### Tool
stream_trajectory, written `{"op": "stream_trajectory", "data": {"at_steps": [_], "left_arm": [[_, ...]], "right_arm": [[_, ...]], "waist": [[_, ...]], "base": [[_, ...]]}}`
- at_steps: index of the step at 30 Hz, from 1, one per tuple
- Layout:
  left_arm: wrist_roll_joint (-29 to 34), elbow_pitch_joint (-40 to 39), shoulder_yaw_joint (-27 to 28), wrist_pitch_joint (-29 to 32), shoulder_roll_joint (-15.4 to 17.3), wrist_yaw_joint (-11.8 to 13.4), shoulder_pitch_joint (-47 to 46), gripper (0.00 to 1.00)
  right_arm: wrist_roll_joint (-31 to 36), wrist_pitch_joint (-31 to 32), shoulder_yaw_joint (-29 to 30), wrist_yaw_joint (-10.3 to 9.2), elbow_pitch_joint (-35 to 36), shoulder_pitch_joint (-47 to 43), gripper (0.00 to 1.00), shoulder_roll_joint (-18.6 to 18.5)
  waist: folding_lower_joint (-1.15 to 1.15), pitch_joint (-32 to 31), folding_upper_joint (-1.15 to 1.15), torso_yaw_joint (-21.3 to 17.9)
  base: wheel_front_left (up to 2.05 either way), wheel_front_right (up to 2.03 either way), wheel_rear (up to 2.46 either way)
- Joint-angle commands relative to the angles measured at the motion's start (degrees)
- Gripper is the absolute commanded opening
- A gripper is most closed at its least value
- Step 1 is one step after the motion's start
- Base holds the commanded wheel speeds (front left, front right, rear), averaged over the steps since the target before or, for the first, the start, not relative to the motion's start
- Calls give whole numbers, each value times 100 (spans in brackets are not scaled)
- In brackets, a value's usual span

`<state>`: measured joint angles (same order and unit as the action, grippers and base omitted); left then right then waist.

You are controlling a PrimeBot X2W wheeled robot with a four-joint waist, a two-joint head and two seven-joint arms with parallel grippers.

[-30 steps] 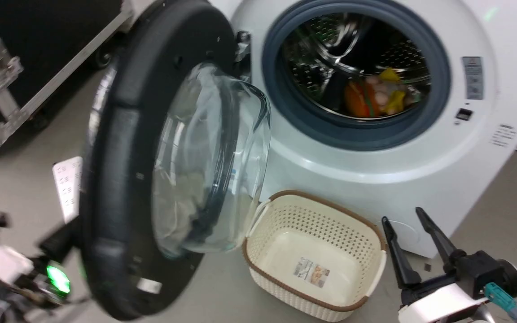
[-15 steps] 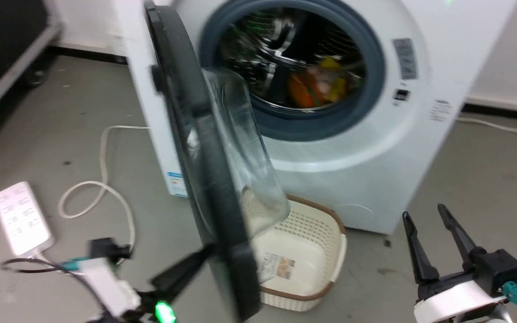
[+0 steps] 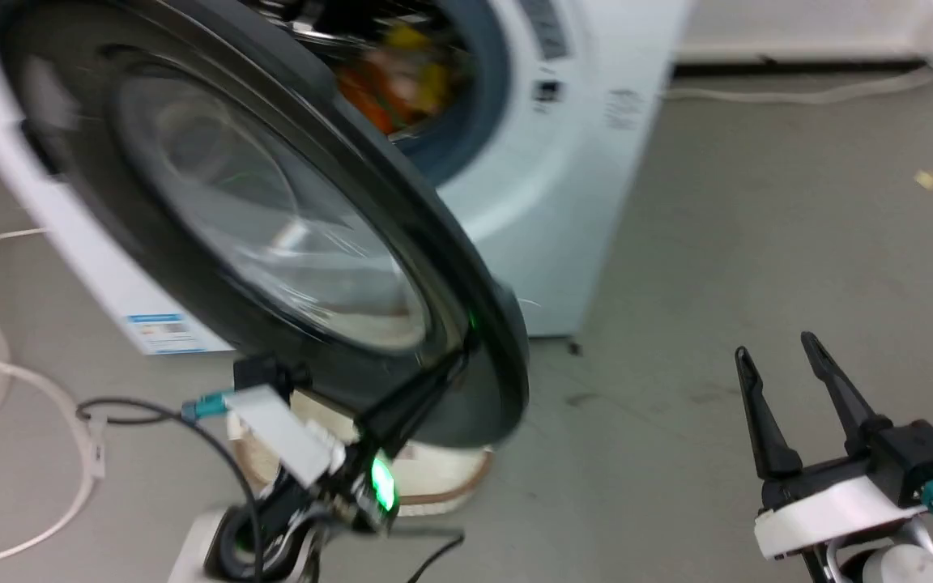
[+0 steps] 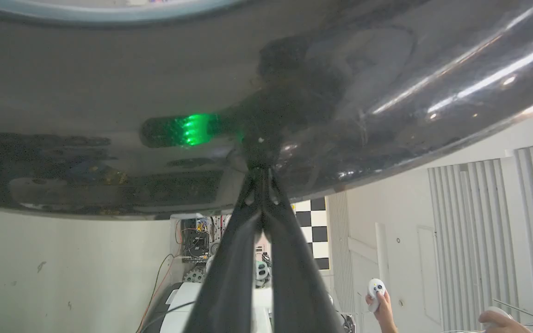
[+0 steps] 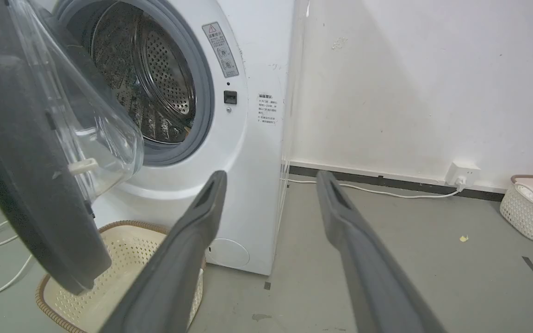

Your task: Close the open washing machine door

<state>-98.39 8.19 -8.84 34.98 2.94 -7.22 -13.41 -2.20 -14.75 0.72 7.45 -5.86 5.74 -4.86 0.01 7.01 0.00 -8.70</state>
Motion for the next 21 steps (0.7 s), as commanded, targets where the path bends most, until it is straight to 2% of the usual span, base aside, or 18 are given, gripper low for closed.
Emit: {"op": "stream_trajectory", "data": {"at_steps": [1, 6, 11, 16, 21], "left_arm": [[7, 50, -56, -123, -6, -25, -161, 0], [194, 452, -195, -936, -6, -25, -889, 0], [430, 1396, -45, -2243, -6, -26, -1795, 0], [368, 2031, -97, -3106, -6, -26, -2584, 0], [151, 2303, -161, -3511, -6, -26, -2905, 0]], "right_arm": [[-49, -25, 4, 3, 14, 87, 100, 8], [-101, -25, -47, 3, -1, 197, 100, 64], [-163, -25, -106, 3, -34, 264, 100, 127], [-205, -25, -143, 3, -64, 287, 100, 166], [-206, -25, -132, 3, -74, 299, 100, 186]], "waist": [[-1, 355, 0, -518], [-1, 595, 0, -1074], [-1, 778, 0, -1519], [-1, 875, 0, -1728], [-1, 864, 0, -1707]], "base": [[0, 0, 0], [0, 0, 0], [0, 0, 0], [0, 0, 0], [0, 0, 0]]}}
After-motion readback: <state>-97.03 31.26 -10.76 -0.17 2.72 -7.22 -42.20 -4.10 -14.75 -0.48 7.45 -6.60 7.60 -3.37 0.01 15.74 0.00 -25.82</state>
